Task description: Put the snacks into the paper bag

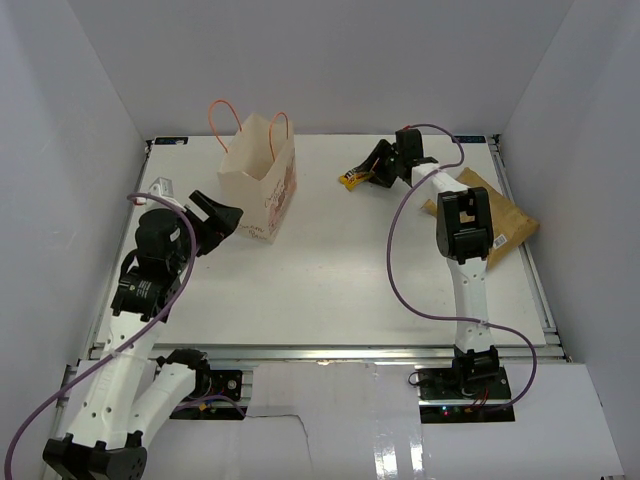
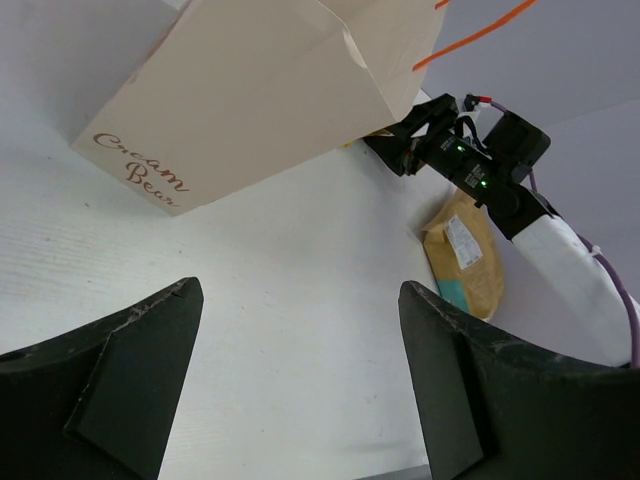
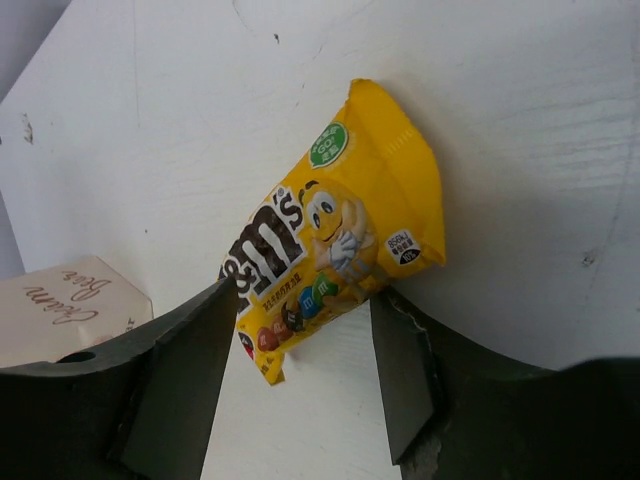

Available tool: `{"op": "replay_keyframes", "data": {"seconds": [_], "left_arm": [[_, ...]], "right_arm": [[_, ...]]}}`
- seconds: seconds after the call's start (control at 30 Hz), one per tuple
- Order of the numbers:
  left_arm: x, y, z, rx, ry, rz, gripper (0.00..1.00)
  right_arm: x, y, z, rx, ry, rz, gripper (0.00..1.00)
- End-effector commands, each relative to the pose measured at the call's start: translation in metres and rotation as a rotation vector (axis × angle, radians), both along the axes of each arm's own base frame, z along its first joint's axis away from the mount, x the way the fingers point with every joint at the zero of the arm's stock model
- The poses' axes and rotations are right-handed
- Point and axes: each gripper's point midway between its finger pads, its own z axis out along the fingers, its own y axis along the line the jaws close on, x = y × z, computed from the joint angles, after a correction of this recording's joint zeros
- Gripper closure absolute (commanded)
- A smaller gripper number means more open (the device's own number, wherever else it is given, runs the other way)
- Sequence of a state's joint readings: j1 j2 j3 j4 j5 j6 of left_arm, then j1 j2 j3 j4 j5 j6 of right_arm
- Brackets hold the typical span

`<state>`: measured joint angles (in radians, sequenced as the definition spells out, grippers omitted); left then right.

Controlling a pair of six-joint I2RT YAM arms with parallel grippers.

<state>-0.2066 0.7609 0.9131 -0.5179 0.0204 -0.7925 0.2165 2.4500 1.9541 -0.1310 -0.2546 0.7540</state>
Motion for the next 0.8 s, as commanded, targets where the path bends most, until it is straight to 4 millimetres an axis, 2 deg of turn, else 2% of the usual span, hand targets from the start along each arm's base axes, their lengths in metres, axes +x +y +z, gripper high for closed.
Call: {"op": "replay_keyframes", "data": {"seconds": [0.0, 0.17, 0.2, 0.23, 0.27, 0.33, 0.4, 0.43, 0.47, 0.5, 0.6, 0.63, 0.67, 0.73, 0.77], "left_arm": [[-0.003, -0.016, 0.012, -0.067, -0.026, -0.07, 0.11], [-0.004, -0.027, 0.009, -0.11, -0.02, -0.12, 0.11], [-0.005, -0.031, 0.009, -0.121, -0.021, -0.141, 0.11], [-0.005, -0.033, 0.006, -0.127, -0.017, -0.152, 0.11], [-0.006, -0.035, -0.002, -0.134, -0.002, -0.165, 0.11], [-0.006, -0.044, -0.004, -0.17, -0.011, -0.205, 0.11], [-0.004, -0.05, -0.014, -0.2, -0.001, -0.228, 0.11], [-0.005, -0.054, -0.017, -0.211, 0.007, -0.254, 0.11], [-0.003, -0.057, -0.017, -0.218, -0.002, -0.269, 0.11], [-0.002, -0.06, -0.025, -0.221, 0.02, -0.279, 0.11], [0.001, -0.067, -0.034, -0.219, 0.035, -0.319, 0.11], [0.001, -0.07, -0.032, -0.223, 0.025, -0.338, 0.11], [0.002, -0.073, -0.033, -0.225, 0.025, -0.347, 0.11], [0.002, -0.081, -0.038, -0.232, 0.022, -0.383, 0.11], [0.002, -0.084, -0.039, -0.234, 0.015, -0.396, 0.11]], "right_arm": [[0.015, 0.0, -0.008, 0.027, -0.022, -0.056, 0.39], [0.014, -0.004, -0.017, 0.02, -0.02, -0.058, 0.53], [0.015, -0.006, -0.013, 0.016, -0.032, -0.055, 0.59], [0.013, -0.012, -0.018, 0.008, -0.026, -0.058, 0.63], [0.015, -0.015, -0.014, 0.006, -0.044, -0.058, 0.67], [0.013, -0.023, -0.012, -0.006, -0.065, -0.037, 0.75], [0.017, -0.031, 0.001, -0.003, -0.116, -0.025, 0.84], [0.011, -0.029, -0.001, -0.004, -0.128, 0.026, 0.89], [0.011, -0.032, 0.013, -0.009, -0.166, 0.046, 0.92], [0.01, -0.033, 0.02, -0.014, -0.192, 0.068, 0.92], [-0.007, -0.035, 0.053, 0.007, -0.308, 0.212, 0.92], [-0.021, -0.036, 0.046, 0.002, -0.313, 0.263, 0.92], [-0.03, -0.034, 0.069, 0.008, -0.372, 0.315, 0.92], [-0.059, -0.025, 0.085, 0.042, -0.452, 0.494, 0.92], [-0.08, -0.022, 0.092, 0.058, -0.468, 0.553, 0.92]]}}
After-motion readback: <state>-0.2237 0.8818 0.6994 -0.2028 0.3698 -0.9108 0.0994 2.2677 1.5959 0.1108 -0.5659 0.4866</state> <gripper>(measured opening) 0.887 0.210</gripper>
